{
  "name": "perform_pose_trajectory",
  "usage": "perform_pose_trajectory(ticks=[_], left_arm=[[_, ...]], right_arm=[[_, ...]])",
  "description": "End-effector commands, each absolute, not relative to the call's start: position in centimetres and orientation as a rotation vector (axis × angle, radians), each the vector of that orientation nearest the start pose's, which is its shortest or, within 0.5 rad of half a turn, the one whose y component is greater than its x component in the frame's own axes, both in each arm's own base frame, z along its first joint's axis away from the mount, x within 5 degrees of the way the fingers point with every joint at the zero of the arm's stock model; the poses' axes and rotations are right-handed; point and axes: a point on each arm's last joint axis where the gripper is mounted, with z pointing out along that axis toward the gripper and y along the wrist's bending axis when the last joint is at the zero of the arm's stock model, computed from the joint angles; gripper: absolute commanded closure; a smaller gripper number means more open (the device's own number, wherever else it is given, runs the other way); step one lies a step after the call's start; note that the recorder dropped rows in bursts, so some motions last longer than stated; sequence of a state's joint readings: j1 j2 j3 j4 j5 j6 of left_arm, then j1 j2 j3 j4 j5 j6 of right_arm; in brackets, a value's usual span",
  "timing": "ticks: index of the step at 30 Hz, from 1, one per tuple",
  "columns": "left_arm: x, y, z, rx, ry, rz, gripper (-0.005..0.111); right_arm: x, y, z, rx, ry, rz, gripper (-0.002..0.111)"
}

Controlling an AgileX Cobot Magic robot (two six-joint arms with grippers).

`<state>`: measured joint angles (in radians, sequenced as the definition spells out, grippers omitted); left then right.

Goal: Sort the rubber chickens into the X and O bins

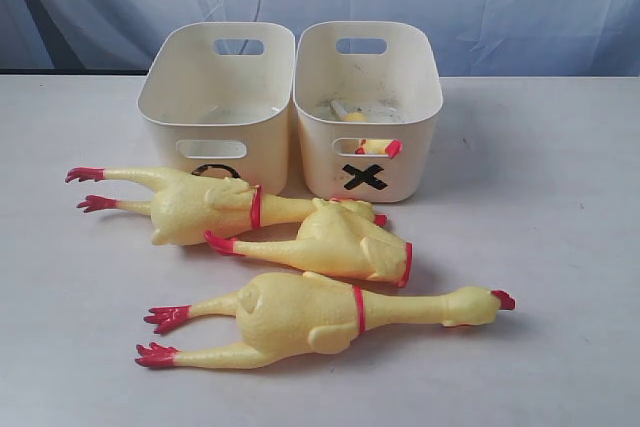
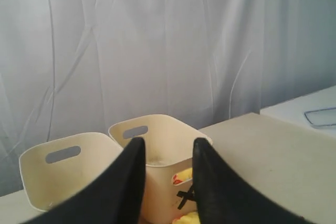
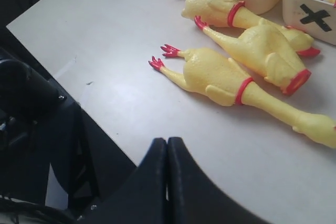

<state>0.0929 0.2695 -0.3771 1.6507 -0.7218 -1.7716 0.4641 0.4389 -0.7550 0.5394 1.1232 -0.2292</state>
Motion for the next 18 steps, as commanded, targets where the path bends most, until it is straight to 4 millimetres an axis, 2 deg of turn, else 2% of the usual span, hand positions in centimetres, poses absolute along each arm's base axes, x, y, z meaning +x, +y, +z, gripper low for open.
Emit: perform_pose_trajectory(ticks=[1,9,18], left_arm=[[6.4,-5.8,32.1,0.530,1.485,-0.533,0.071],[9.5,-5.8,33.2,0.568,1.585,-0.584,0.071],[14.4,-7.0,31.4,0.628,1.772,-0.753,0.074]], right_arm=[[2.2,5.8,34.8,-0.748,2.106,0.803,0.109],[2.3,4.5,34.4,-0.726,2.106,0.609,0.109],[0.8,3.5,32.6,-0.726,2.075,0.574,0.109]])
